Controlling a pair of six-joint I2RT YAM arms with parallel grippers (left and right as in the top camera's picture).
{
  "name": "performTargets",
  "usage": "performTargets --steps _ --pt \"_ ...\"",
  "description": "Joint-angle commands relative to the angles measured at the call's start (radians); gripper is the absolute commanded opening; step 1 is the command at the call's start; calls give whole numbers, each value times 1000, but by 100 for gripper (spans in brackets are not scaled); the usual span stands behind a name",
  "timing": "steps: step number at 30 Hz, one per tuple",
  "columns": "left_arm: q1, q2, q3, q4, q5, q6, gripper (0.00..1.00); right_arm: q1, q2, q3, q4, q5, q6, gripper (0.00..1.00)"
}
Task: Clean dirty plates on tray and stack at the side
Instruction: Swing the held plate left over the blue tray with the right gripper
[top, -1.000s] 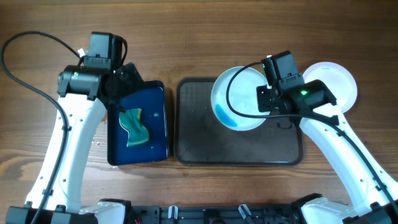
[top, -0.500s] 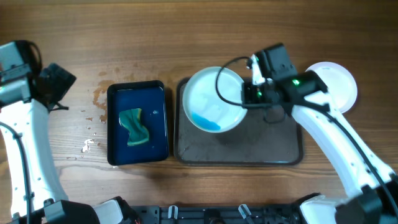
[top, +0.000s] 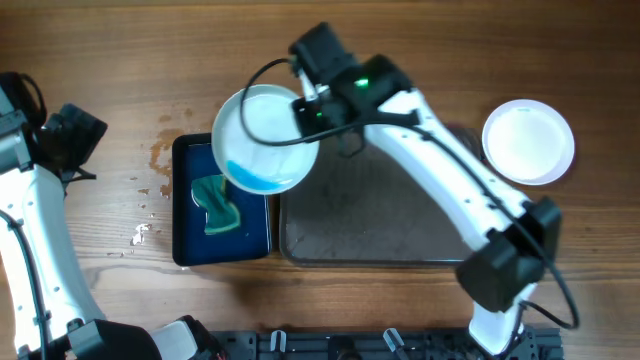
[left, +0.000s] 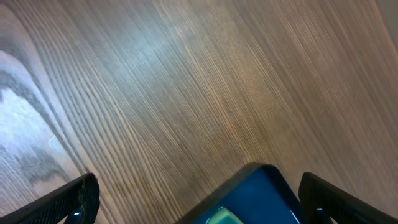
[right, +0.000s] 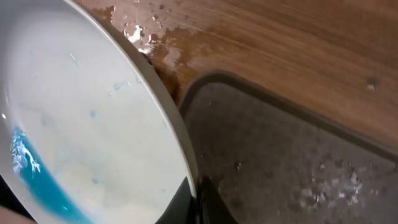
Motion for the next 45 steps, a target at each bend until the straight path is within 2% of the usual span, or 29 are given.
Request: performTargets --steps 1,9,19,23,25,34,45 --pt "46 5 3 4 8 14 100 71 27 42 -1 192 -24 4" --pt "113 5 3 12 8 10 100 186 26 42 13 392 -49 5" --pt "156 5 3 34 8 3 100 361 27 42 95 734 -164 5" --pt "156 5 3 30 8 3 100 414 27 42 167 889 -306 5" --pt "156 5 3 31 8 3 100 444 27 42 231 944 -431 5" --pt "157 6 3 27 10 -16 100 537 38 42 411 1040 -817 5" --pt "157 6 3 26 9 -16 100 550 59 40 414 1061 -907 4"
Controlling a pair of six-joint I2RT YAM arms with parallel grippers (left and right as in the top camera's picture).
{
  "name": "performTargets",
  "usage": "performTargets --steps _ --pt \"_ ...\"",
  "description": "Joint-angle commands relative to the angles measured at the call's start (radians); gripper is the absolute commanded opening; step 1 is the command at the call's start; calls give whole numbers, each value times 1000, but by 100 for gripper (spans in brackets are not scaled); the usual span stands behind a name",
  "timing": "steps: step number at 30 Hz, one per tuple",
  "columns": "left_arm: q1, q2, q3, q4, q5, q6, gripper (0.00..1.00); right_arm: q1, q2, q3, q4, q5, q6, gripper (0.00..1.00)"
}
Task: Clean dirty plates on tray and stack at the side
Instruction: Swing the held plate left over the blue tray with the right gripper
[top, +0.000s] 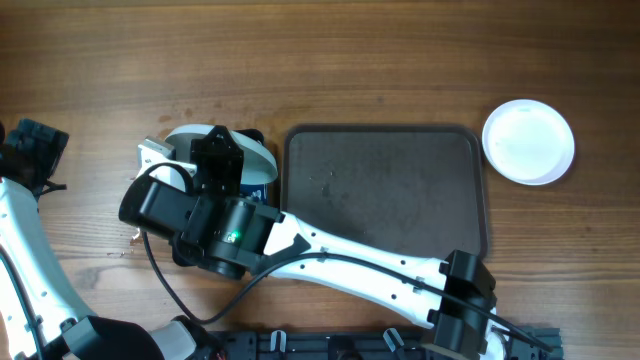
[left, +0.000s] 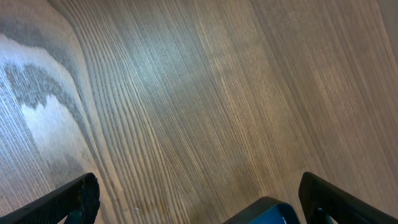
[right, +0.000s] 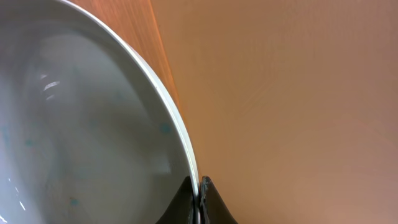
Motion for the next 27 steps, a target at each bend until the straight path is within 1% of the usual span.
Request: performTargets --steps 1,19,27 --pt "6 6 3 0 9 -11 100 8 12 25 9 39 -34 5" --pt "6 6 3 0 9 -11 100 8 12 25 16 78 -49 5" --pt "6 6 3 0 9 -11 100 8 12 25 45 112 -83 5"
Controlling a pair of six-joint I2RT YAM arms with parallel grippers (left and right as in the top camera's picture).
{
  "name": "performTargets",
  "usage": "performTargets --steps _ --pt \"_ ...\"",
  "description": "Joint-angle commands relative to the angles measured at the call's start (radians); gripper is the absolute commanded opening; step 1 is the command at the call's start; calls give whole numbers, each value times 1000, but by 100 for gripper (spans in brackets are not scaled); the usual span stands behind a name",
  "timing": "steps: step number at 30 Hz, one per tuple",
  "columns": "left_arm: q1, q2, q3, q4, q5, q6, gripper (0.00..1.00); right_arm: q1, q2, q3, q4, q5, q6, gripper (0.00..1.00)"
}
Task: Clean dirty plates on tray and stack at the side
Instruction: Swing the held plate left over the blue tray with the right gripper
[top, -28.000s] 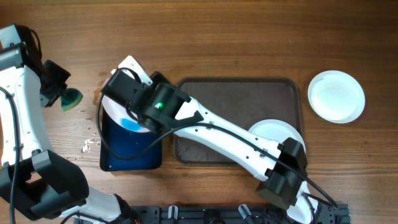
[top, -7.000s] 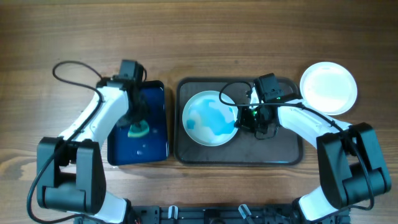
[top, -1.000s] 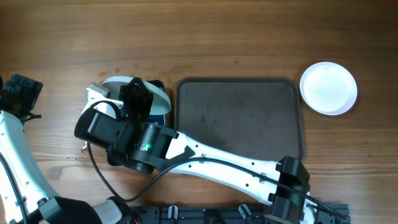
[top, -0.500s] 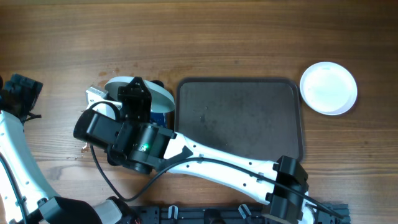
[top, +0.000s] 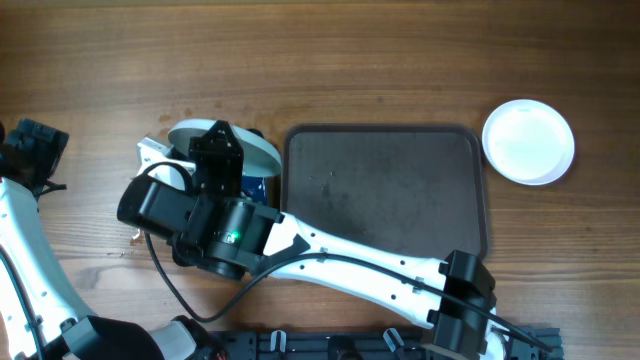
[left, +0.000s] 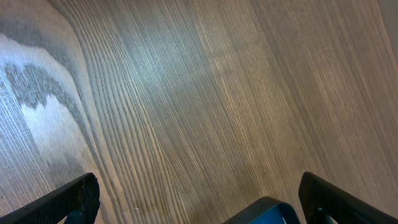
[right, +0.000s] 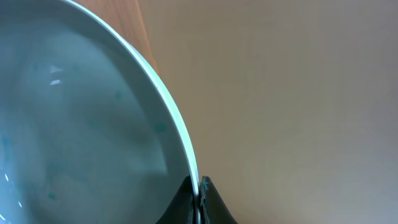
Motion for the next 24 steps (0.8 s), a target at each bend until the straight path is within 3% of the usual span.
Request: performTargets --steps 1,4,6,8,11,13,15,17,24 --pt "6 6 3 0 8 -11 100 6 11 25 14 50 -20 5" --pt "6 6 3 -1 9 -11 100 4 11 25 20 30 48 4" --pt "6 6 3 -2 9 -11 100 0 11 25 -46 -105 121 4" --pt "6 6 3 -2 9 -11 100 -5 13 25 -45 -46 153 4" --pt "6 6 3 -1 10 -11 100 -10 11 25 -71 -109 196 4" --pt "6 6 3 -2 11 -11 100 -25 17 25 -38 24 217 4" --pt "6 6 3 -4 11 -11 100 -29 17 25 -77 -19 227 4" --pt "6 6 3 -5 11 -11 100 -47 21 25 -58 75 247 4" --pt "6 6 3 -12 11 -11 100 -78 21 25 -199 -79 434 4"
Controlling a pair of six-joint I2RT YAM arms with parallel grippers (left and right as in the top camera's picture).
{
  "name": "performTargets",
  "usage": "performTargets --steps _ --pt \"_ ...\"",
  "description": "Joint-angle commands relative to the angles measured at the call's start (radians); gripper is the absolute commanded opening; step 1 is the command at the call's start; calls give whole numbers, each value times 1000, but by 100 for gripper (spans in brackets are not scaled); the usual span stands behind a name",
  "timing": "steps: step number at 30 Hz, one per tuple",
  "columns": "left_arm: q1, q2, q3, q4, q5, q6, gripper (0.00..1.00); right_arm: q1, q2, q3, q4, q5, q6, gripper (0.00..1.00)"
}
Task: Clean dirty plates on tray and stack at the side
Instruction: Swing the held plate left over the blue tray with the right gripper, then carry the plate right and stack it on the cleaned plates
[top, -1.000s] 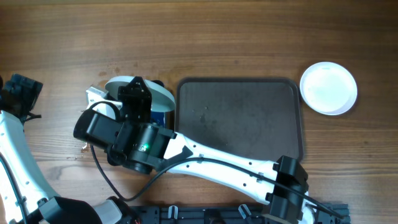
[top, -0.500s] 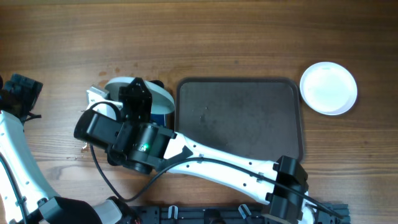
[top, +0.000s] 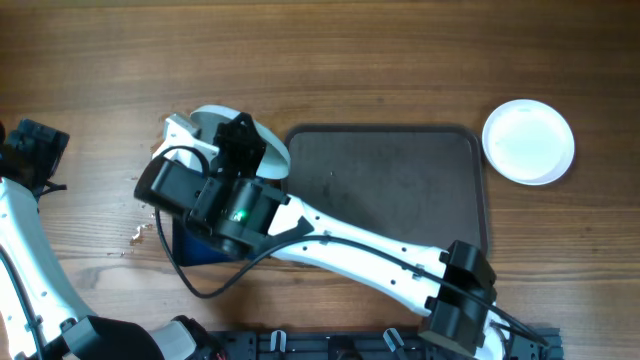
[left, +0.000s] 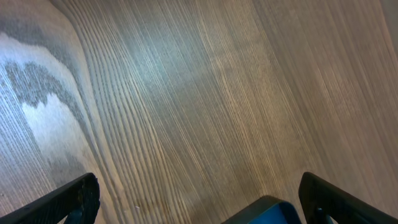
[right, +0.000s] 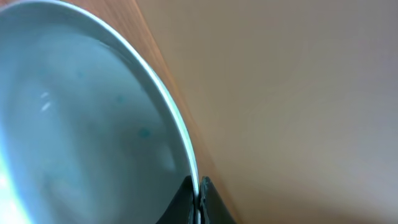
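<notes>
My right gripper (right: 198, 193) is shut on the rim of a white plate (right: 87, 118) with faint blue specks inside. Overhead, that plate (top: 205, 122) stands tilted on edge behind the right wrist (top: 240, 150), above the blue basin (top: 192, 248), which the arm mostly hides. The grey tray (top: 385, 190) holds no plates. A clean white plate (top: 528, 141) lies at the far right. My left gripper (left: 199, 199) is open over bare wood at the far left, with a corner of the blue basin (left: 267, 211) between its fingertips.
Small white scraps and water spots (top: 138, 233) lie on the wood left of the basin. My right arm (top: 360, 255) stretches diagonally across the tray's front edge. A black rail (top: 330, 345) runs along the table's near edge.
The right wrist and the plate have shifted a little to the right and toward the far side above the basin. The left arm has not moved.
First the right gripper held the plate flat over the basin's far edge, with blue liquid pooled in it and the sponge showing in the basin. Then the arm had swung round over the basin with the plate tilted on edge, blue pool gone. It now sits slightly further right.
</notes>
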Motion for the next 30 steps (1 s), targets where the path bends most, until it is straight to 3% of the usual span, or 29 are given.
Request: performTargets --steps 1,6,8,12,16,22,30 --pt "6 6 3 -5 11 -10 100 -19 9 20 -76 -90 159 4" --pt "6 6 3 -3 12 -11 100 -19 9 20 -137 -182 228 4" --pt "6 6 3 -6 12 -10 100 -23 6 20 -153 -240 320 4" --pt "6 6 3 -13 11 -10 100 -132 6 20 -198 -623 547 4" --pt "6 6 3 -12 12 -11 100 -290 -23 21 -224 -829 674 4" --pt "6 17 3 -8 53 -11 100 -604 -59 21 -311 -944 853 4" --pt "-27 87 3 -29 72 -10 100 -1091 -59 21 -430 -1069 840 4"
